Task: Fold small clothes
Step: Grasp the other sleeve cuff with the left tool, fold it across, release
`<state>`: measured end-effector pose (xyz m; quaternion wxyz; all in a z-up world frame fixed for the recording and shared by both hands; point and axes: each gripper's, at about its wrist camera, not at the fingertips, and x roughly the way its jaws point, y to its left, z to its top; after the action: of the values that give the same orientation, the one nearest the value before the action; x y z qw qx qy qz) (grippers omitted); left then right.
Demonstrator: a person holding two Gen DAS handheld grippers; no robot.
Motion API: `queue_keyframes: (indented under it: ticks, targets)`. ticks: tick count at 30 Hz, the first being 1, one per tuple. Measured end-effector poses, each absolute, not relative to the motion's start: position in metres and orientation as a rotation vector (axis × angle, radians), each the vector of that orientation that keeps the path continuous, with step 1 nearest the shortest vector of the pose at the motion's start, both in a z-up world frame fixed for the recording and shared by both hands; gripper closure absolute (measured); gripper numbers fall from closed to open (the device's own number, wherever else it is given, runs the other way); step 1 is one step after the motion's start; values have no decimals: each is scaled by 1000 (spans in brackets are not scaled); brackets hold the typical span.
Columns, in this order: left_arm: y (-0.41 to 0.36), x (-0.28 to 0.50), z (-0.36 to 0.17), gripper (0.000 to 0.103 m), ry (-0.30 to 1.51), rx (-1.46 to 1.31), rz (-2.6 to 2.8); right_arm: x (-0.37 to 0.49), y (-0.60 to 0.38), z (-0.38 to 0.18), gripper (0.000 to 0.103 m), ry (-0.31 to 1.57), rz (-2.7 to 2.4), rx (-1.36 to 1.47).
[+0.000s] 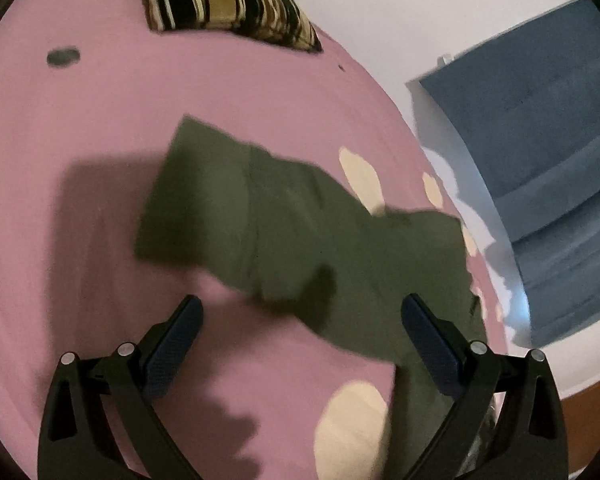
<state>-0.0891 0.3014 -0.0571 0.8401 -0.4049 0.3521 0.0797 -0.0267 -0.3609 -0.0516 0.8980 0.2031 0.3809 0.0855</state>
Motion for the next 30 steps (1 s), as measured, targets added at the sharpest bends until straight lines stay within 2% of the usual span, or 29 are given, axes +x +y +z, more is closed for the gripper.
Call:
queue_keyframes:
  ticks: [8, 9, 10, 11, 16, 24, 30]
  targets:
    - [319, -72, -65, 7, 739, -913, 275, -30, -362, -59, 30, 809, 178, 437]
    - [319, -71, -64, 30, 741, -908, 295, -30, -362, -60, 29, 810, 177, 440]
    - [319, -69, -65, 67, 767, -889, 329, -30, -363, -61, 29, 811, 175, 441]
    - [319, -68, -67, 74, 797, -884, 340, -29, -363, -62, 29, 813, 172, 441]
    - [328, -74, -65, 80, 777, -906, 358, -29, -365, -65, 28, 820, 162, 449]
    - [379, -93, -10, 81, 631, -795, 521, -28, -376, -64, 29, 808, 143, 456]
    - [383, -63, -31, 81, 709, -672, 571, -24, -383, -75, 29, 839, 140, 491]
